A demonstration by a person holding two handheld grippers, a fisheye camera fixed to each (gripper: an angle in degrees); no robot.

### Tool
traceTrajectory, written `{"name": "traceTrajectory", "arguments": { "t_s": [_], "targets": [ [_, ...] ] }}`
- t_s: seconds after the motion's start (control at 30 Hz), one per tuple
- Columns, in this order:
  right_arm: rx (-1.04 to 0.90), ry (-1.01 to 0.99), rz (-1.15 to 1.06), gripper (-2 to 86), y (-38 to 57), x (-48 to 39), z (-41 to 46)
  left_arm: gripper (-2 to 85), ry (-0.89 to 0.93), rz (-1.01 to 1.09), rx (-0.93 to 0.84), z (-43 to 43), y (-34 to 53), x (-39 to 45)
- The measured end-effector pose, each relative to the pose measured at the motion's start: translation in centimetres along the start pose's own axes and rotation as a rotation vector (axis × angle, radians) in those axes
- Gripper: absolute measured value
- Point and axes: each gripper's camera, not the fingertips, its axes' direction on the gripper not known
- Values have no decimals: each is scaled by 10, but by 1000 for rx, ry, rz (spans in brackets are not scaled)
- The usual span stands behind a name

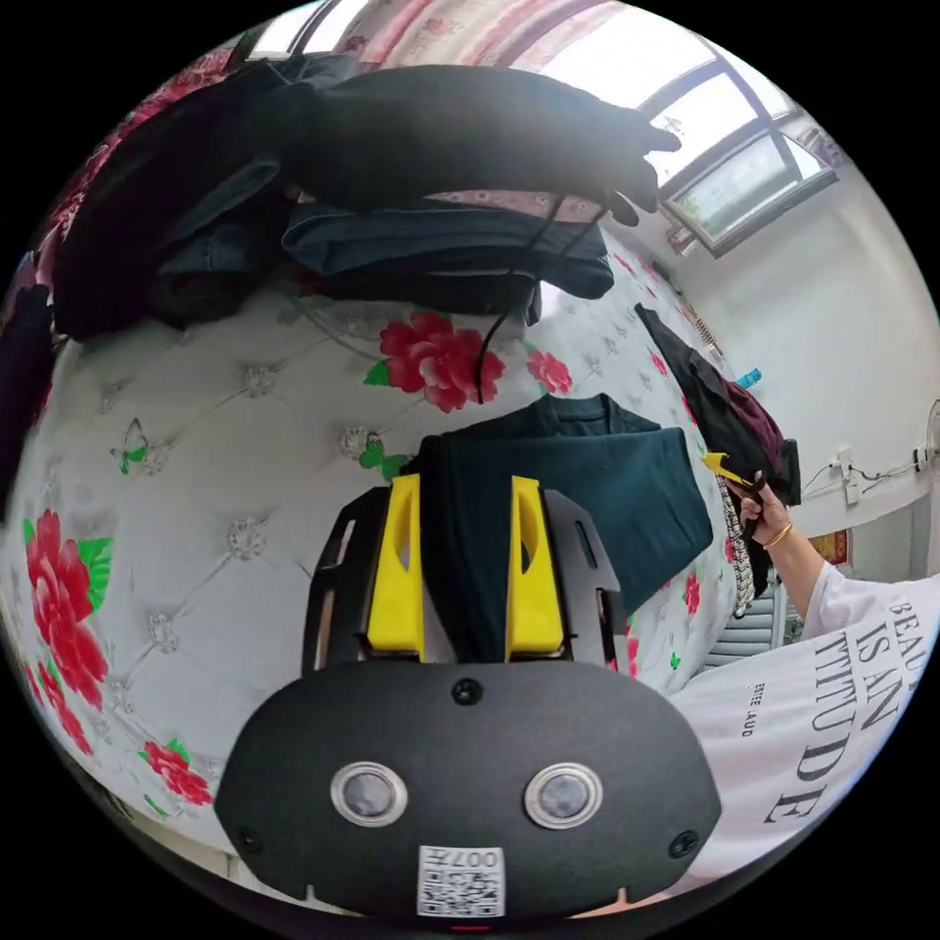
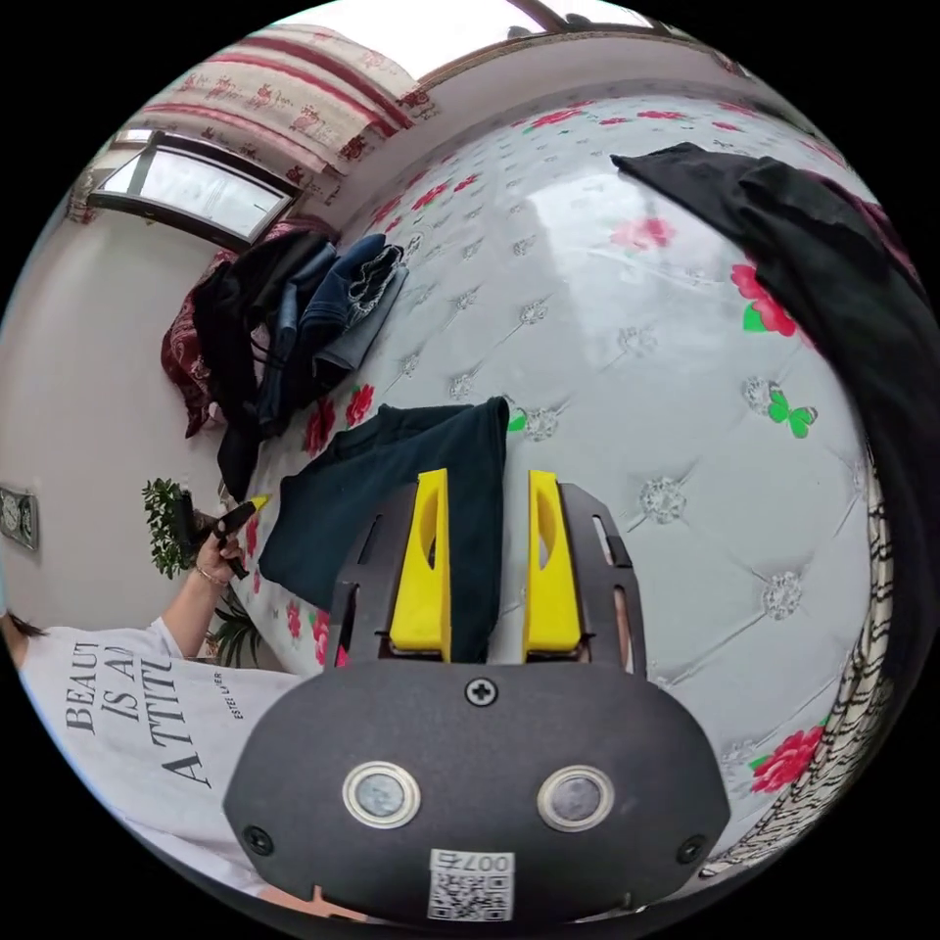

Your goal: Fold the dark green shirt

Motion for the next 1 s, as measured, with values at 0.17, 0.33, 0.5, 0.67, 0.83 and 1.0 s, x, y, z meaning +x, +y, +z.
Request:
{"name": "traceTrajectory", "arguments": {
  "t_s": [0.17,0.33,0.5,0.67,0.83,1.0],
  "targets": [
    [-141,26,0,31,-19,-13,43,8,-89,-28,-182,54,-26,19],
    [-7,51,-172,12,-4,-58,-11,-5,-6,30,-12,1,-11,39],
    [79,84,-243,17,-40,-79,-29,8,-79,-3,97,-7,-37,38],
    [-55,51,-27,54,-63,-34,20,69,-244,-201,-109,60,-40,9],
    [79,-33,109,92,14,-6,-17,69,-289,-138,100,7,24,35],
    [150,-206,452,113,121,46,-39,69,-48,2,84,-3,84,90]
  ]
}}
